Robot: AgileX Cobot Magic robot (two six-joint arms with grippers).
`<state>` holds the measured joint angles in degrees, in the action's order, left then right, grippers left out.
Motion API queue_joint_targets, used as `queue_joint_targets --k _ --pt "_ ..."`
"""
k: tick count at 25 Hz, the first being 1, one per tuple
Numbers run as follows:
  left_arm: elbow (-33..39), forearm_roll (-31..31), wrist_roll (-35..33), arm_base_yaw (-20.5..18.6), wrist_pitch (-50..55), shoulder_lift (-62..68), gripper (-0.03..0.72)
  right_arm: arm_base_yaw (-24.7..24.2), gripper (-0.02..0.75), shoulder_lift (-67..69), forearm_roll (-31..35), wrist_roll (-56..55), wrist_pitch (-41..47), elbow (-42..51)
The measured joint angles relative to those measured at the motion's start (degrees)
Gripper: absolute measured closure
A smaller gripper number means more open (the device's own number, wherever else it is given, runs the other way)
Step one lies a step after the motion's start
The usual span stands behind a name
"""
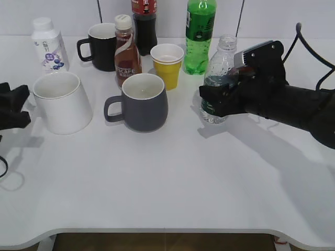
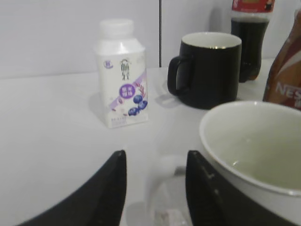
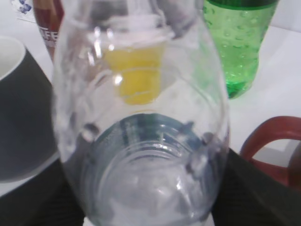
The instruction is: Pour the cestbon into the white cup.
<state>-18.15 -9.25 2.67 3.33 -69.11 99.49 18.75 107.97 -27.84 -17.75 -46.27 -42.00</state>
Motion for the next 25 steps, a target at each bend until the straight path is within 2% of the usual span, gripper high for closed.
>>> queue_joint_targets --k 5,12,15,18,21,25 --pt "0.0 0.0 0.0 0.0 3.6 -3.8 0.366 0.0 0.167 -1.2 -0.5 -0.2 0.8 0.4" --pt "0.0 0.0 0.1 0.0 14.9 -12.0 0.363 -0.1 0.15 -8.2 -0.8 -0.1 1.3 0.4" --pt "-0.4 -0.1 1.4 0.0 25.0 -19.2 0.363 -0.1 0.15 -14.9 -0.9 -0.1 5.6 0.4" --pt "-2.9 -0.1 3.3 0.1 42.2 -30.1 0.361 -0.1 0.15 -23.3 -3.0 -3.4 13.2 0.4" --pt "-7.0 0.2 4.0 1.3 59.7 -41.8 0.33 -0.1 0.15 -31.9 -11.2 -13.4 20.2 0.4" --pt "-11.6 2.3 4.1 4.5 80.1 -58.7 0.226 0.0 0.15 -43.5 -32.8 -35.1 27.0 0.4"
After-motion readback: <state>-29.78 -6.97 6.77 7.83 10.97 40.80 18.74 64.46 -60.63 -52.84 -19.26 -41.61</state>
